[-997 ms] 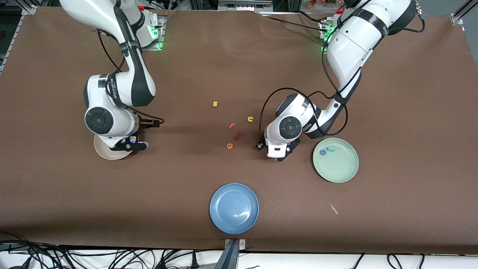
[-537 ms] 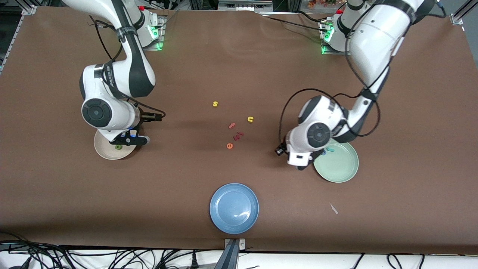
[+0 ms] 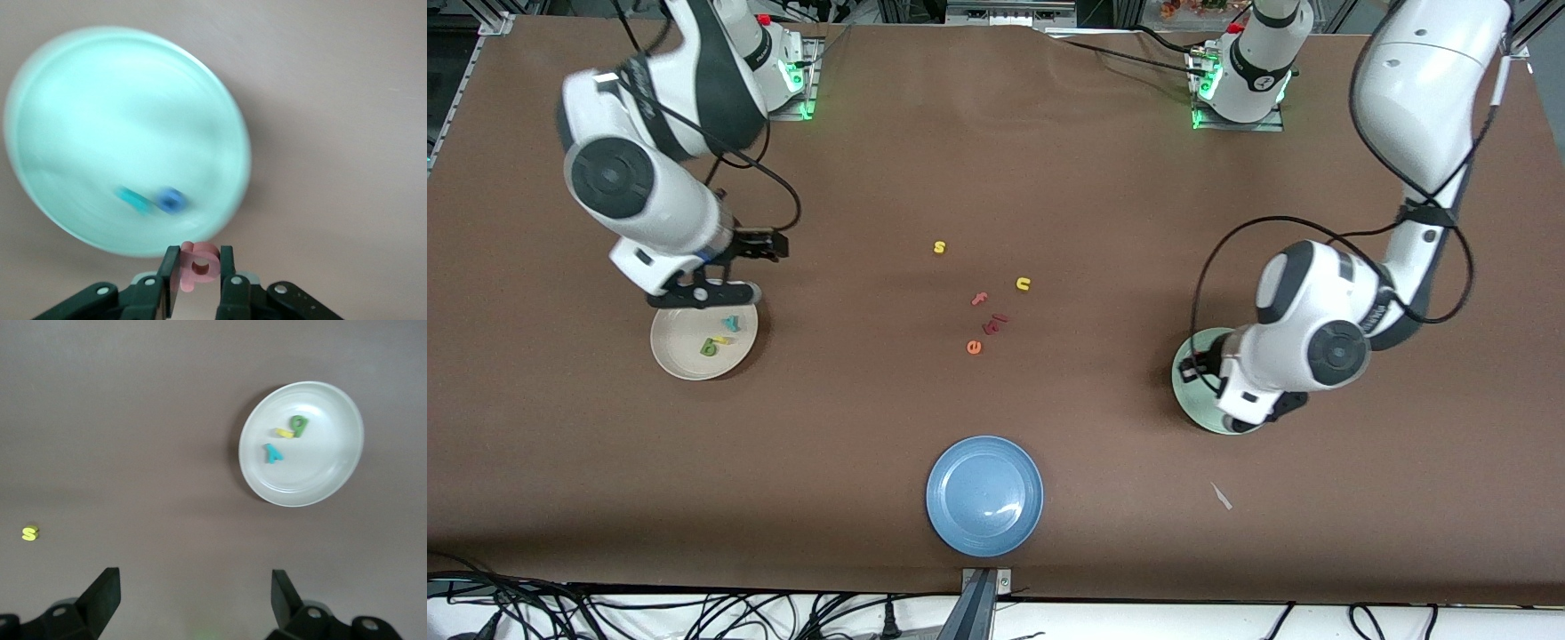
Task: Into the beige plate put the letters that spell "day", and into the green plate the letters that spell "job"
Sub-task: 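Carry the pink p to the green plate while the right gripper withdraws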
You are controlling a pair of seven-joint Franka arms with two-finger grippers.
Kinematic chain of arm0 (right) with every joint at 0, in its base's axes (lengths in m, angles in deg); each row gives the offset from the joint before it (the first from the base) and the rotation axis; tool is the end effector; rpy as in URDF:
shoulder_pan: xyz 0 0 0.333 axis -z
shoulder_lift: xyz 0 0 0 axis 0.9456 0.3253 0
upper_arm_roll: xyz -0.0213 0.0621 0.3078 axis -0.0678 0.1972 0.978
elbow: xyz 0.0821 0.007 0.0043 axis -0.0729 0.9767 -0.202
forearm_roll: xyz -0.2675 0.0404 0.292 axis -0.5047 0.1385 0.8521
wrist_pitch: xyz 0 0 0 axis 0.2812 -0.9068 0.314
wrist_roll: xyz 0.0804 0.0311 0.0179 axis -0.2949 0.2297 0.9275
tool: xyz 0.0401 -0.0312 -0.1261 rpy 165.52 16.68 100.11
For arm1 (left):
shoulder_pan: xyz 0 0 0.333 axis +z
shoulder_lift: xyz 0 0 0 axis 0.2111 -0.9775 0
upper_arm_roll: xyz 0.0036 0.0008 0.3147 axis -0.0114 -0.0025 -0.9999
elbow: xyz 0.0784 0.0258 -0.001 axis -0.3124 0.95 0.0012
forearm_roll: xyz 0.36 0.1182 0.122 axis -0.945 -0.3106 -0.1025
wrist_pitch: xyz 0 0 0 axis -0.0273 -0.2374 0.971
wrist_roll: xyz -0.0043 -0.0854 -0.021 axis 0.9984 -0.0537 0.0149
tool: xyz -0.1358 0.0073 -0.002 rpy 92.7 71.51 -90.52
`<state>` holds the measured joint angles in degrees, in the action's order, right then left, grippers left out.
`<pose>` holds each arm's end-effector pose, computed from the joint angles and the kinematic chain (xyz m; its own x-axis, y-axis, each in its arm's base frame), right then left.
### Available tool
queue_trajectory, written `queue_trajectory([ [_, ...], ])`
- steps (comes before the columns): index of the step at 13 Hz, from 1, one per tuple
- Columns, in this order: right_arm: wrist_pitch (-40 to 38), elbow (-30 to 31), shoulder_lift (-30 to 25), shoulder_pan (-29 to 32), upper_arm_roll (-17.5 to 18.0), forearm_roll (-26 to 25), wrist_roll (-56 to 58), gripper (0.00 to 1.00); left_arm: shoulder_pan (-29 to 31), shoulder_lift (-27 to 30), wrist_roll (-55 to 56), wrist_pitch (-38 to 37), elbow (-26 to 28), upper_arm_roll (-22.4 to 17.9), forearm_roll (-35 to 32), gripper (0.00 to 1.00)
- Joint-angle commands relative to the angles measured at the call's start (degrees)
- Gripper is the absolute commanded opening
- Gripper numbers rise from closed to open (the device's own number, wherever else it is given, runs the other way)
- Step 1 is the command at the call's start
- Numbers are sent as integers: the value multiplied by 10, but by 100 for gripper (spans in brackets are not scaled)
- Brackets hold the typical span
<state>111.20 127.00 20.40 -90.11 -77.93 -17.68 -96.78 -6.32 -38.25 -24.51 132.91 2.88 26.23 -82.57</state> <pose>0.5591 0.1613 0.4342 0.9824 0.0552 -0.1785 0.0756 -0.9911 0.1096 0.6703 -0.1326 0.2370 0.9136 0.3209 -0.2497 0.3337 -0.9426 0.0095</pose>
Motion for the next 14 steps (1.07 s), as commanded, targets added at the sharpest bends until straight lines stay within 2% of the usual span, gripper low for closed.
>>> queue_trajectory([
  [1,-23,21,-67,41,16,-10,21,100,25,-27,-81,1,9,4,-45,0],
  [6,-89,-20,-90,84,7,-22,138,100,27,-67,-82,26,8,3,-73,3],
  [8,-96,-32,-96,86,-25,-15,138,100,28,-67,-82,26,7,0,-75,10],
  [9,-96,-33,-99,87,-32,-15,138,100,28,-66,-81,26,6,-3,-75,23],
  [10,-96,-38,-99,94,-32,-15,138,100,27,-65,-80,26,5,-4,-75,56],
  [11,-90,-44,-97,99,-33,-14,138,100,27,-62,-76,26,5,-4,-75,100],
  [14,-89,-52,-92,99,-38,-11,138,100,29,-19,-74,10,1,-1,-74,100],
])
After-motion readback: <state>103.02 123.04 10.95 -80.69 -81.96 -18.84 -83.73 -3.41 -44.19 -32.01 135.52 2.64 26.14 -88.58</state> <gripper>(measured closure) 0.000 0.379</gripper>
